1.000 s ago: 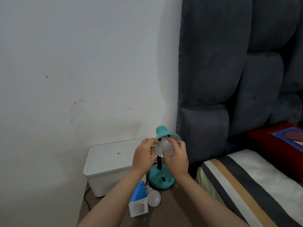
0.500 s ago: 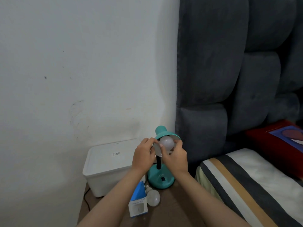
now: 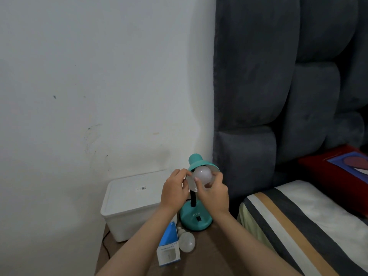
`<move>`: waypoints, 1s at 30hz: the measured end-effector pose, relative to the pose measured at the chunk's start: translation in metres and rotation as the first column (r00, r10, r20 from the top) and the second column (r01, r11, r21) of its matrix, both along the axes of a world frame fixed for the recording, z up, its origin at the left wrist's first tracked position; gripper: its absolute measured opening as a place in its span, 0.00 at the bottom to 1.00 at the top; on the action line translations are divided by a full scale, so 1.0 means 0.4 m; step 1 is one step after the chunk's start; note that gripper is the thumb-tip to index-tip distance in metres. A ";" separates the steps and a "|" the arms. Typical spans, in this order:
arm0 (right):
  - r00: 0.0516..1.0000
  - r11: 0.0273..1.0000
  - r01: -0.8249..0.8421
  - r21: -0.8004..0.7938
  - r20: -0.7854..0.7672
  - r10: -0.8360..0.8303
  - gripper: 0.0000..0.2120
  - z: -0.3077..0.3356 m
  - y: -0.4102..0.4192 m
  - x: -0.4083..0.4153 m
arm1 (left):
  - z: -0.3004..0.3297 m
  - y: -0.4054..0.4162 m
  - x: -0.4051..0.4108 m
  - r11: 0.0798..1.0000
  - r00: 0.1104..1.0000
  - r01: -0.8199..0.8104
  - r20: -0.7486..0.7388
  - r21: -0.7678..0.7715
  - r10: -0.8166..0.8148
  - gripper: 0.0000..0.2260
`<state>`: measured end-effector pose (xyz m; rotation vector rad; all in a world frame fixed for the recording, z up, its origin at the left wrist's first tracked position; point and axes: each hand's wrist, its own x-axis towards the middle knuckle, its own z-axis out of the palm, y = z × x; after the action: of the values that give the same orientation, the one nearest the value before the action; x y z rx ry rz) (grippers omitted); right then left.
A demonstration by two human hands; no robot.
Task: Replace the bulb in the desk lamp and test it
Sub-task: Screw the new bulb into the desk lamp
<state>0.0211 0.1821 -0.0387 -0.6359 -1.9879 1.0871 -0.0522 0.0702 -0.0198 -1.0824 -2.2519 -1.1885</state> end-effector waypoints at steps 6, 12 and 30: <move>0.999 0.963 -0.015 0.270 -0.043 0.027 0.28 -0.020 -0.003 0.017 | -0.004 0.001 0.000 1.000 1.000 -0.005 0.002 0.004 0.005 0.12; 0.998 0.991 -0.016 0.131 -0.052 0.023 0.23 -0.005 0.006 0.009 | -0.006 0.001 0.001 1.000 1.000 -0.014 0.004 0.010 0.014 0.13; 0.996 0.987 -0.019 0.162 -0.078 0.032 0.27 -0.019 0.012 0.006 | -0.012 0.004 0.004 1.000 1.000 -0.022 0.002 0.022 0.022 0.12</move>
<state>0.0237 0.1868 -0.0462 -0.4747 -1.9952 0.9402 -0.0508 0.0718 -0.0247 -1.0463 -2.2413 -1.2034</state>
